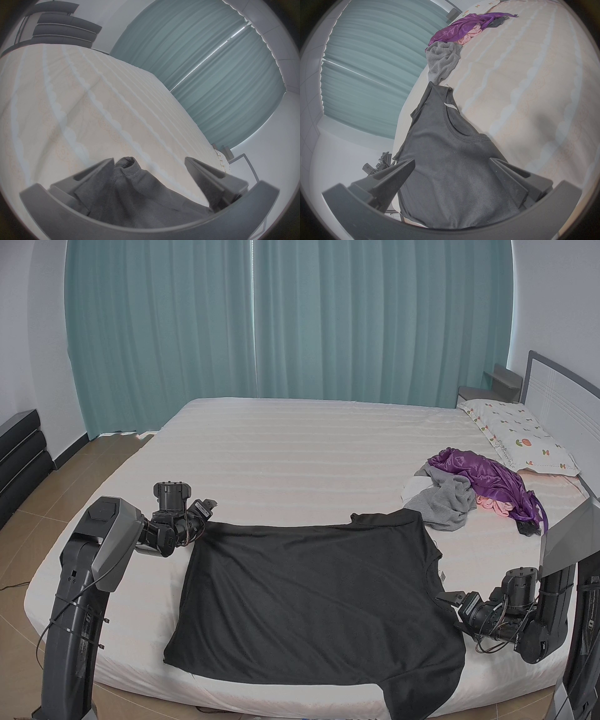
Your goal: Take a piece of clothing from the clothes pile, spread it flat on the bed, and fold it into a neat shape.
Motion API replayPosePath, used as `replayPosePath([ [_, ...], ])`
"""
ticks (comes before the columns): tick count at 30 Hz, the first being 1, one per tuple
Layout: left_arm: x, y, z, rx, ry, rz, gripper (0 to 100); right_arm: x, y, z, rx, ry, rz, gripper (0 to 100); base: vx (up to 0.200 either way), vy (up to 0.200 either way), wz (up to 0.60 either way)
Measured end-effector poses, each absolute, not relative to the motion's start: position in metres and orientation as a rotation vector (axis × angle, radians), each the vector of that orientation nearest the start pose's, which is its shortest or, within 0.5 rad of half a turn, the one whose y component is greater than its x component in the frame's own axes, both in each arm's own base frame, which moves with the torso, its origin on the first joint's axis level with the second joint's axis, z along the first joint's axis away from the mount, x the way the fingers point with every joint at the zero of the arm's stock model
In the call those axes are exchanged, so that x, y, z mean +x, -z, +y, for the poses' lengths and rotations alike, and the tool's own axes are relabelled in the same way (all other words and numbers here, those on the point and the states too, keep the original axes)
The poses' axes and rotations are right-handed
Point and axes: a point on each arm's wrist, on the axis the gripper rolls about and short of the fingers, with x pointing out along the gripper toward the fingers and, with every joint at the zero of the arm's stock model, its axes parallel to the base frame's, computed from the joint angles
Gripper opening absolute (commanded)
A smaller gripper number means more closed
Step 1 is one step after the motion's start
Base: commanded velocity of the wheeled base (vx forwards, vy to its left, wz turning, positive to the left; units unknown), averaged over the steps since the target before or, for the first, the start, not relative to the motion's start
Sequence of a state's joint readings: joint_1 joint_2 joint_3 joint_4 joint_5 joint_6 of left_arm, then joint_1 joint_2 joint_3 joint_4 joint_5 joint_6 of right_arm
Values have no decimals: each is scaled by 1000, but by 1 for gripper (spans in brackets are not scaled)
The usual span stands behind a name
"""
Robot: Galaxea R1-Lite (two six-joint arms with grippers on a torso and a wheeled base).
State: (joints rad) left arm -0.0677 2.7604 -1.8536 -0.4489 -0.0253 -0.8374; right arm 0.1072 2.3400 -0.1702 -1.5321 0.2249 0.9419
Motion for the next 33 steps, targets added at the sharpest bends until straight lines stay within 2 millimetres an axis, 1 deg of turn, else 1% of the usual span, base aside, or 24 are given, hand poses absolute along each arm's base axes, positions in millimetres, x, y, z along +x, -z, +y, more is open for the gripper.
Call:
replayPosePath([
  [7,537,29,-37,-810,-113,468,0,252,32,32,938,5,743,100,0,0,0],
  [13,541,25,-33,-807,-135,423,0,252,32,32,938,5,745,100,0,0,0],
  [18,549,22,-30,-802,-174,363,0,252,32,32,938,5,745,100,0,0,0],
  [26,553,32,-30,-799,-181,356,0,252,32,32,938,5,745,100,0,0,0],
  [33,553,35,-29,-799,-184,358,0,252,32,32,938,5,747,100,0,0,0],
])
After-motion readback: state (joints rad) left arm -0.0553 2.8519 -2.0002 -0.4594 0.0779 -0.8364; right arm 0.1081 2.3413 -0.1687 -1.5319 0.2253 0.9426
